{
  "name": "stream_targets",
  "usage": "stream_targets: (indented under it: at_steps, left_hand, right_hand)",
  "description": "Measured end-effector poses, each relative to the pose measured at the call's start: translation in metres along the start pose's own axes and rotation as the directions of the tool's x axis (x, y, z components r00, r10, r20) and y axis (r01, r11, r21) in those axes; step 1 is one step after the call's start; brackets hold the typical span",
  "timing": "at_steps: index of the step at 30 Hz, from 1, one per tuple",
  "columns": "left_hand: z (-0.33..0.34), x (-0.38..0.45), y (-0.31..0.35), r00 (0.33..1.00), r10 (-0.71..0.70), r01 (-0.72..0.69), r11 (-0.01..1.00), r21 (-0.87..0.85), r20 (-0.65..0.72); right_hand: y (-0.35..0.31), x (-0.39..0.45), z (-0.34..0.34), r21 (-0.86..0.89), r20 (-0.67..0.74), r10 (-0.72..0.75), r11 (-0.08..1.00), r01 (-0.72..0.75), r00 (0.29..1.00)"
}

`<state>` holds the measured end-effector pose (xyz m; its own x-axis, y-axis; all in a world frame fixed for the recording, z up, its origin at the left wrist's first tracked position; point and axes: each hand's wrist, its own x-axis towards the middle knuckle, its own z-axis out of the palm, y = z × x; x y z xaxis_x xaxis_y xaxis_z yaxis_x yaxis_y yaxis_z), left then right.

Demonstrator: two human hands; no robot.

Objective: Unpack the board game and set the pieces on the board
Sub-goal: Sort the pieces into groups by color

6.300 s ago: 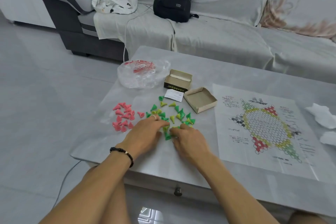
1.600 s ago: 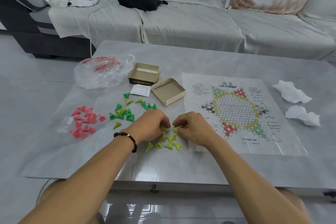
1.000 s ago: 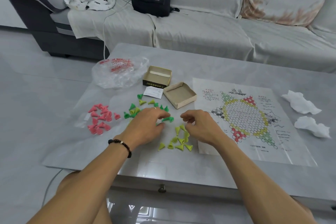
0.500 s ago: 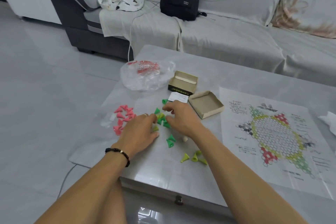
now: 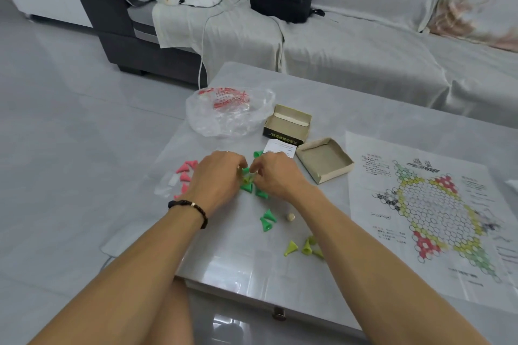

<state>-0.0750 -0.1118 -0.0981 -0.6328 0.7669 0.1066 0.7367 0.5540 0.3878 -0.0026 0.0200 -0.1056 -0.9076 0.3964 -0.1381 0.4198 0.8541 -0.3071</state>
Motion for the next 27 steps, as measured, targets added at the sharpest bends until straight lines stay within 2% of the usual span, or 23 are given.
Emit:
stream_targets:
  at_steps: [4,10,17,22,27]
  left_hand:
    - [0.007,0.011,0.0,0.99,0.045,-0.049,0.998,0.027,0.131]
    - [0.01,0.016,0.001,0.983,0.097,-0.109,0.991,0.074,0.155]
    - [0.003,0.013,0.003,0.988,0.129,-0.136,0.988,0.076,0.087]
    - [-0.007,-0.002,0.025,0.981,0.181,-0.181,0.983,-0.01,0.062]
    - [0.003,-0.02,0.07,0.95,0.271,-0.262,0.962,-0.077,0.158]
  right_hand:
    - [0.006,0.005,-0.001,0.01,0.047,0.006,1.0,-0.006,0.999]
    - [0.011,0.01,-0.003,0.021,0.065,0.005,1.0,-0.007,0.998]
    - [0.014,-0.012,-0.02,0.087,-0.147,0.006,0.996,0.006,0.989]
    - [0.03,-0.048,-0.034,0.105,-0.197,0.019,0.994,0.002,0.98]
    - [0.063,-0.094,-0.047,0.127,-0.194,0.104,0.989,-0.08,0.976]
